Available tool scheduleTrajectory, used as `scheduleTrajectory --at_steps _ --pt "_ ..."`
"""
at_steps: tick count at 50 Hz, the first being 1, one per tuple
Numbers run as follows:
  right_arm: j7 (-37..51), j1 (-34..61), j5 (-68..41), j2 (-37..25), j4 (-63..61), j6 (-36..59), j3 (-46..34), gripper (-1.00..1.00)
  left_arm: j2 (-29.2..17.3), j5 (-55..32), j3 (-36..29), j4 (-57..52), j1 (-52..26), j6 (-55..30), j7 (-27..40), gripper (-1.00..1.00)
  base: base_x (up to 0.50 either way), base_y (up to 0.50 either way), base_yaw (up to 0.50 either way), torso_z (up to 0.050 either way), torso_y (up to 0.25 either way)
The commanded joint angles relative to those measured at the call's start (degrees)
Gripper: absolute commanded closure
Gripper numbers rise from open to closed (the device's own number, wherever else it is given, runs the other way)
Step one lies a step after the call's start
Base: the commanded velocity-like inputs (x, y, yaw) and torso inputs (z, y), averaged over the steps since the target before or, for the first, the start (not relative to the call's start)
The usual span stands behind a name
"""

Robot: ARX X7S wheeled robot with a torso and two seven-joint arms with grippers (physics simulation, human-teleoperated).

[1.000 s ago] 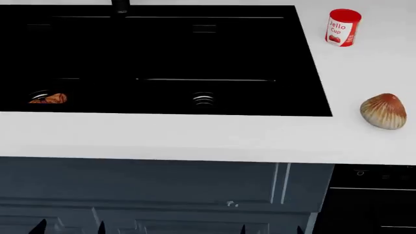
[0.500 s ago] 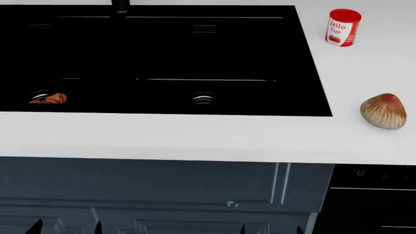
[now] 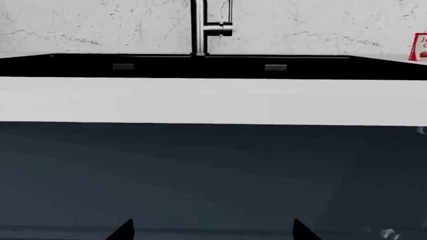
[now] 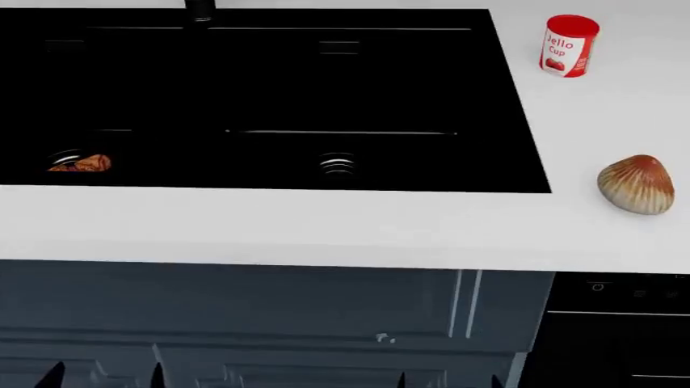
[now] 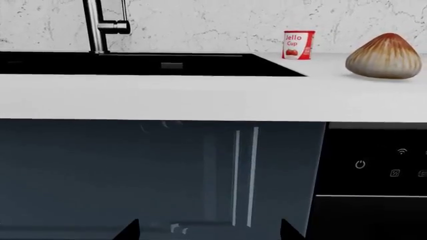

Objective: Pick the scallop from the counter and place it in the sink

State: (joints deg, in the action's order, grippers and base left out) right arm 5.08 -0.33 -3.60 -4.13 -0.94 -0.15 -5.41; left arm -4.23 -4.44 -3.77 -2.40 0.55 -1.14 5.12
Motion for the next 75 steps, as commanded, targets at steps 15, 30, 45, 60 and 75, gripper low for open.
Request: scheduleTrajectory --at_steps 15,30,45,60,75 --pt "1.9 -3.7 -1.3 -1.9 -17.7 7.7 1.0 -1.00 -1.3 1.2 0.5 -14.0 -1.1 -17.1 3.4 -1.00 0.00 0.00 0.00 0.000 0.000" --pt "2.6 2.0 -6.7 -7.8 -34.0 28.6 6.7 -1.00 -7.9 -2.6 3.9 -24.6 -12.7 -39.4 2.3 -1.00 0.00 0.00 0.00 0.000 0.000" --pt "1.9 11.2 -10.9 -11.4 -36.1 38.9 10.6 -1.00 -10.1 -5.1 8.1 -22.9 -19.7 -45.3 1.7 -1.00 0.00 0.00 0.00 0.000 0.000" --pt "1.2 21.9 -16.6 -15.4 -38.4 54.6 12.0 -1.00 -13.5 -5.3 10.1 -21.9 -26.4 -52.4 2.4 -1.00 0.00 0.00 0.00 0.000 0.000" --pt "1.0 27.0 -19.9 -14.8 -38.2 58.2 14.7 -1.00 -13.9 -7.0 11.2 -22.7 -28.6 -53.5 1.5 -1.00 0.00 0.00 0.00 0.000 0.000"
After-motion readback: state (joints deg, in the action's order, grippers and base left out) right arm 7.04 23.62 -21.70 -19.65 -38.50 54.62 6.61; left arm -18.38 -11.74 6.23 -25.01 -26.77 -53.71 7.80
